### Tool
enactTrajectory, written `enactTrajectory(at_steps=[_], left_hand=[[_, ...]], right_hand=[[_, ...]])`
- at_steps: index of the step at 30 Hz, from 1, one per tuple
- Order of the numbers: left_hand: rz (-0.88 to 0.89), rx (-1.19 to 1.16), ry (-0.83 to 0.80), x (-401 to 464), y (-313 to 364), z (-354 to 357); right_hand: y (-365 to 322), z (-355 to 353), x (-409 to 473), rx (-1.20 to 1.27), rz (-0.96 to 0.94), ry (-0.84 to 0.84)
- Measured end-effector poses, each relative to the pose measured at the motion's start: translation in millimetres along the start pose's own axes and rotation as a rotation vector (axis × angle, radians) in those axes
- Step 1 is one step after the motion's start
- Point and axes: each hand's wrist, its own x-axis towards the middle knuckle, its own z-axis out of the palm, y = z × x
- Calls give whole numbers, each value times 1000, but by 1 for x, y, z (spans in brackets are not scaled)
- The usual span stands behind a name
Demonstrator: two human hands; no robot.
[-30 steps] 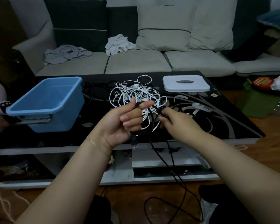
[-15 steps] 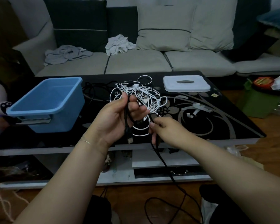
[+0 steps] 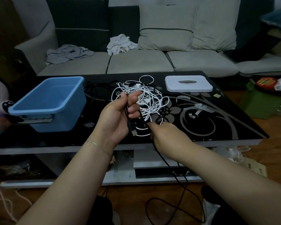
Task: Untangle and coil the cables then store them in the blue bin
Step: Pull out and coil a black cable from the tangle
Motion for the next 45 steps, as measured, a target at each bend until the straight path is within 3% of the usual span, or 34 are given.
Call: enactTrajectory(at_steps=[6,14,18,23,26,29,31,34,36,40,45], left_hand=[[113,108,16,-1,-1,2],[196,540,177,4,-3,-6],[100,791,202,2,-9,-4],[-34,1136,114,1,-16,-12],[-208,1040,-42,-3,-16,-10],[-222,1025,-98,-2,-14,-7],[-256,1065,-148,-4,-16,-6],[-271,1016,-150,-4,-22,-5],[-271,957,-156,-4,-22,-3],[-275,852,-177,-5,-12,-3],[-372,407,-197,-2,1,-8]], right_hand=[[-17,6,-4,-168,-152,153],[-20,4,-8,-130,-278,264],[-15,-2,-8,5,-346,314],[-13,-5,-11,131,-405,360],[-5,-12,-7,173,-405,462],[-2,-21,-5,328,-326,524],[-3,-27,-4,520,-193,531],[3,-36,0,1007,36,473],[11,-40,5,1143,159,503],[27,-46,14,1007,245,564],[36,-47,17,822,220,500]])
